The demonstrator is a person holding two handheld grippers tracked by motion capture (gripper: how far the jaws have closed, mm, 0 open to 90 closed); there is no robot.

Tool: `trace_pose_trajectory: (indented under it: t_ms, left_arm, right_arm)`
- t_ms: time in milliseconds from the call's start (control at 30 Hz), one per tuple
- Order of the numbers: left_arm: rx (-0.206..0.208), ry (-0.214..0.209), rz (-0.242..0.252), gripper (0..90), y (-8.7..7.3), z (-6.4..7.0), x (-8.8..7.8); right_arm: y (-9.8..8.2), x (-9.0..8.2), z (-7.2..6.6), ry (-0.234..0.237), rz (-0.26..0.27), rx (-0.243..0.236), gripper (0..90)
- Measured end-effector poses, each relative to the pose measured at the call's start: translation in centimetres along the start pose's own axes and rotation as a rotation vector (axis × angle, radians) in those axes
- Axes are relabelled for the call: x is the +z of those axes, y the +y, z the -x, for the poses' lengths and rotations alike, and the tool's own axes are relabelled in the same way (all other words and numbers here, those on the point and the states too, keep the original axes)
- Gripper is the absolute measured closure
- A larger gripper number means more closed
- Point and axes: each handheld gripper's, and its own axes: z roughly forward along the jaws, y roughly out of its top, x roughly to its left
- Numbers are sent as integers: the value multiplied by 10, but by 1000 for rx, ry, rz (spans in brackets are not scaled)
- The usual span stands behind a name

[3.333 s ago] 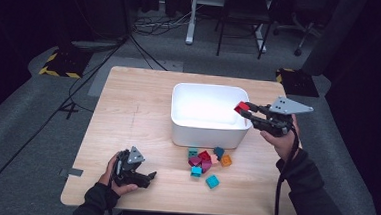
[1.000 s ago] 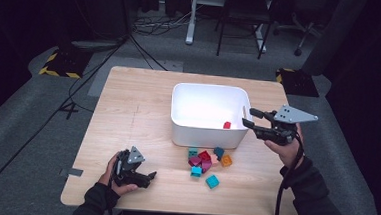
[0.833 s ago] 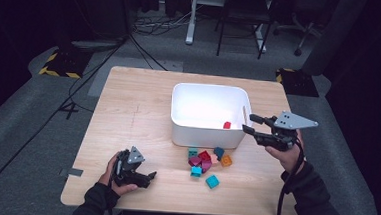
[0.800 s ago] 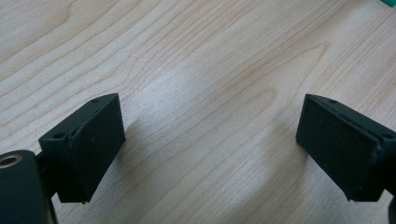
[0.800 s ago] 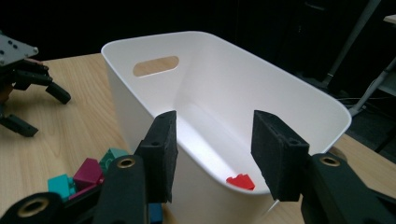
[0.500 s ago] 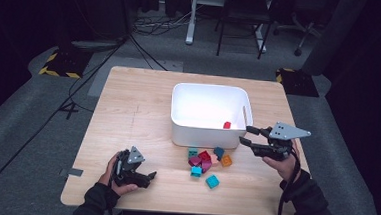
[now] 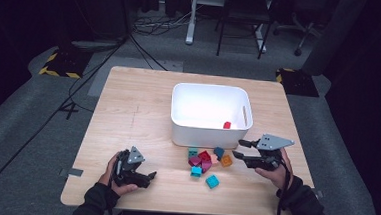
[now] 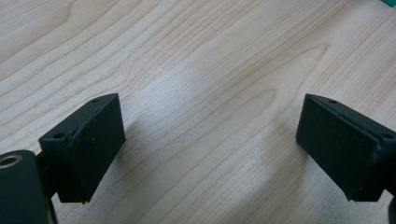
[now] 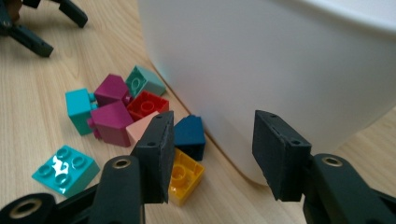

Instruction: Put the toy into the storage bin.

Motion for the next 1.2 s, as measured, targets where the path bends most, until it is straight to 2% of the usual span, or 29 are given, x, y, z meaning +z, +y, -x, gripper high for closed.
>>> trace_pose_trajectory:
  t_ms: [67, 333, 400, 533, 600, 667, 733, 767, 800, 833, 867, 900, 933, 967, 1000, 1033, 1133, 1200]
  left_arm:
    - [0, 0, 0, 82, 0, 0, 0]
    - [-1, 3, 4, 82, 0, 0, 0]
    - [0, 0, 0, 82, 0, 0, 0]
    - [0, 0, 0, 82, 0, 0, 0]
    - [0, 0, 0, 82, 0, 0, 0]
    - [0, -1, 0, 82, 0, 0, 0]
    - [-2, 0, 1, 82, 0, 0, 0]
    - [0, 0, 0, 82, 0, 0, 0]
    - [0, 0, 0, 82, 0, 0, 0]
    - [0, 0, 0, 82, 0, 0, 0]
    - [0, 0, 0, 82, 0, 0, 0]
    - [0, 0, 0, 82, 0, 0, 0]
    - [0, 0, 0, 82, 0, 0, 0]
    - [0, 0, 0, 82, 0, 0, 0]
    - [-1, 0, -1, 82, 0, 0, 0]
    - [0, 0, 0, 82, 0, 0, 0]
    - [0, 0, 0, 82, 0, 0, 0]
    - [-2, 0, 2, 82, 0, 0, 0]
  right_arm:
    - [-3, 4, 0, 15, -10, 16, 494]
    - [-16, 24, -5, 65, -74, 1, 458]
    - [-20, 30, -6, 85, -93, 16, 428]
    - [-25, 40, -8, 81, -132, -3, 414]
    - [-28, 45, -9, 64, -136, -7, 398]
    - [-30, 47, -7, 68, -142, -7, 380]
    - [-31, 49, -7, 70, -155, 16, 376]
    - [-31, 51, -6, 76, -151, 2, 372]
    - [-31, 52, -6, 68, -167, 8, 369]
    - [-32, 53, -7, 75, -170, 16, 369]
    - [-32, 55, -6, 75, -177, 2, 370]
    - [-32, 56, -7, 78, -175, 16, 373]
    - [-32, 57, -6, 79, -169, -3, 386]
    - [-32, 57, -5, 78, -169, -7, 407]
    - [-32, 56, -7, 85, -166, 24, 431]
    - [-33, 55, -6, 83, -172, 19, 473]
    - [-33, 54, -5, 71, -166, -13, 478]
    - [-33, 53, -7, 79, -167, 7, 480]
